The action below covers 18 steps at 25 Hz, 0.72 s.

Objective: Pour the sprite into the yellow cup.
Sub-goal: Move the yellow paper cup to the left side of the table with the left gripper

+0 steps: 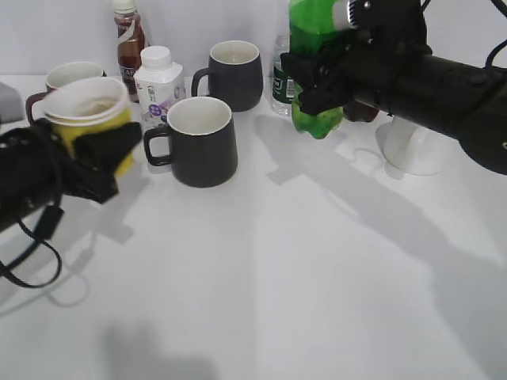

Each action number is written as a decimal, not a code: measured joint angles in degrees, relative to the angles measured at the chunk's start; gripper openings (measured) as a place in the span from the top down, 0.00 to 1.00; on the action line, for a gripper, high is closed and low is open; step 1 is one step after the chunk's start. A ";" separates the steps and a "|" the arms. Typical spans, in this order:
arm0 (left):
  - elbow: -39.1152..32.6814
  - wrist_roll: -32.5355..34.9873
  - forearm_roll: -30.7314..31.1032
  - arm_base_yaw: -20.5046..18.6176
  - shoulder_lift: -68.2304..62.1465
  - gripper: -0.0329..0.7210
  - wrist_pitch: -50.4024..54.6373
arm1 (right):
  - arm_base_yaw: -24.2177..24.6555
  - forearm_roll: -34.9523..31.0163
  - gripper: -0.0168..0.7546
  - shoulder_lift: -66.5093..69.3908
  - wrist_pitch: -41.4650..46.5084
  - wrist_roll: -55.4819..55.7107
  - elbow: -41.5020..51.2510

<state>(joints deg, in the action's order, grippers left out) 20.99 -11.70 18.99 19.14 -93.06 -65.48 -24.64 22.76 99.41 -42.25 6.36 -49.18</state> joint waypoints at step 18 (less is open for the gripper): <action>6.35 3.53 -2.64 -8.32 -10.02 0.48 0.71 | 0.00 -5.04 0.42 4.51 0.83 2.05 0.00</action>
<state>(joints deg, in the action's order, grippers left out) 27.34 -8.17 16.34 10.83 -103.08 -64.78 -24.64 17.72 103.93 -41.42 8.41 -49.18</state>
